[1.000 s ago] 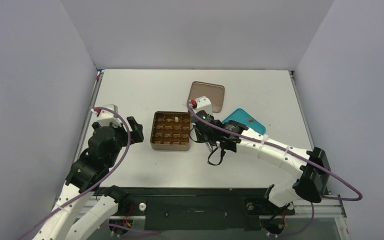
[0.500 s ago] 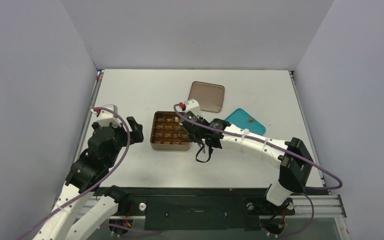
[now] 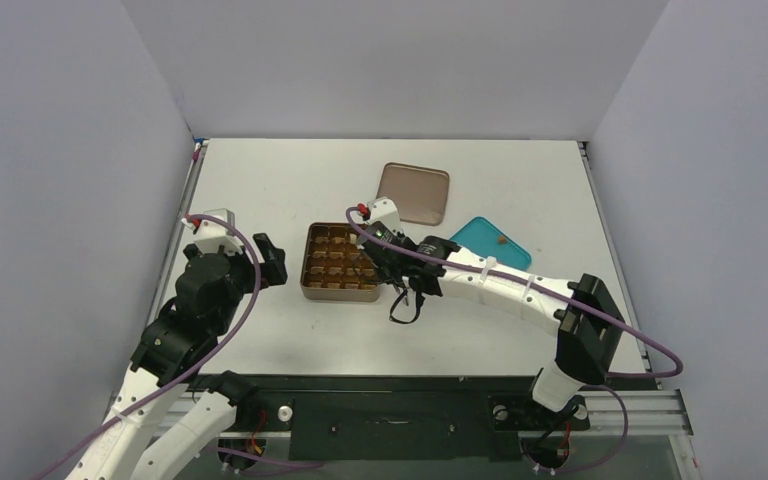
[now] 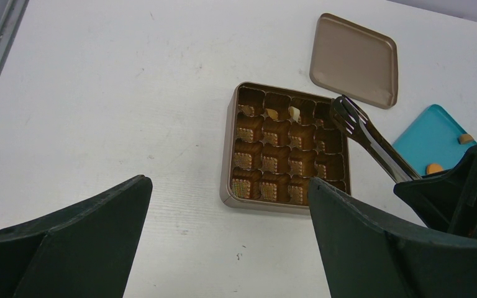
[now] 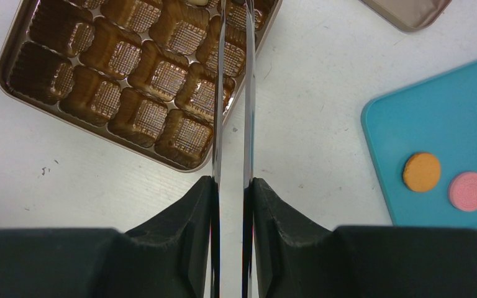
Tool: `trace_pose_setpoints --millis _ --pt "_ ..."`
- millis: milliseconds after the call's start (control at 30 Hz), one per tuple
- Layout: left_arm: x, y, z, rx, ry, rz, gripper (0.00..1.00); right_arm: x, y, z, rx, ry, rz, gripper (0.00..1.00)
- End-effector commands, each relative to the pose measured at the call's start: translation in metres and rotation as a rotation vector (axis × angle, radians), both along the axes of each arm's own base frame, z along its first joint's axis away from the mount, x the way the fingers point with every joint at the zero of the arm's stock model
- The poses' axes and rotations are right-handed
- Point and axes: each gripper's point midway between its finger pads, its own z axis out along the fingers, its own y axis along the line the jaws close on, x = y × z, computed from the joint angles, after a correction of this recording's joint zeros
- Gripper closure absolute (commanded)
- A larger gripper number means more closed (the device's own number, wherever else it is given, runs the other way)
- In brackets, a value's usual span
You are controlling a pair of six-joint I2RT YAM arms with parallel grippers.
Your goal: Pack the cookies
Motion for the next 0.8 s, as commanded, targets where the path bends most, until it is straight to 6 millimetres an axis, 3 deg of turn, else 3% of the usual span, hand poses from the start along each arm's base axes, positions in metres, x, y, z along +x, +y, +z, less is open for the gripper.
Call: trace_pose_setpoints --millis 0,767 --pt "0.0048 -0.0021 0.0149 -0.028 -0.056 -0.001 0.03 0.0142 0.009 0.0157 0.055 -0.039 -0.03 0.77" --pt "0.0058 -0.0031 0.0127 -0.025 -0.047 -0.003 0.03 0.0188 0.0092 0.0123 0.073 -0.024 -0.046 0.7"
